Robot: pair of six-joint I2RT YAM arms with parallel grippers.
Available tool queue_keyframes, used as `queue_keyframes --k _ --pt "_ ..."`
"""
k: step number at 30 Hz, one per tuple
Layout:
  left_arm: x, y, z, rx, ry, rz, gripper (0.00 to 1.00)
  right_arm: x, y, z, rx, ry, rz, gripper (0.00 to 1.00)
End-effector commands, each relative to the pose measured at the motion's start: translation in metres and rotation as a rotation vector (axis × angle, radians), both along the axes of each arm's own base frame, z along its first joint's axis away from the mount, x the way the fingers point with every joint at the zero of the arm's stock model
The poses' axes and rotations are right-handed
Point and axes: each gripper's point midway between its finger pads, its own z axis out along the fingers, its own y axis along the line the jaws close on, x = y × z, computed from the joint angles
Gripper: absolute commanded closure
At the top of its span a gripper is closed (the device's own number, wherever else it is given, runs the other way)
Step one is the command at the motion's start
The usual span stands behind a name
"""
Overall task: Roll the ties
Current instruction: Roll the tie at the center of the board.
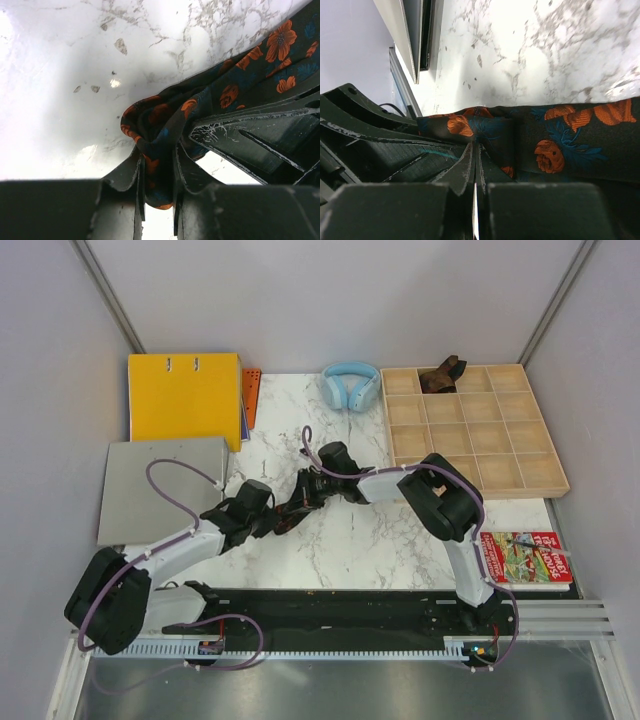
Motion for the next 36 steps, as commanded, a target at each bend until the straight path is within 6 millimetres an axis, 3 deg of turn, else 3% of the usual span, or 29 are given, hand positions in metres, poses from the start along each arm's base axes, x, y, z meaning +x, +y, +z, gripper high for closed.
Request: queue_keyframes --k 1,4,16,27,36 --pt "-0.02 0.015 0.012 0.095 0.051 -0.06 0.92 -0.024 -0.01 -0.026 -0.106 0.055 -0.008 1.0" --pt "-0.02 0.014 0.027 0.097 0.043 -0.078 0.92 -0.034 -0.003 -0.017 -0.105 0.039 -0.003 1.0" --pt "-0.039 0.031 0.057 0.188 0.106 -0.12 0.91 -0.076 0.024 -0.003 -0.116 0.033 0.008 1.0" --pt "-0.038 0.024 0.064 0.262 0.169 -0.197 0.9 -0.1 0.044 0.003 -0.094 0.042 0.029 1.0" --pt "-0.035 0.01 0.044 0.349 0.258 -0.26 0.89 -0.115 0.047 -0.001 -0.09 0.053 0.047 1.0"
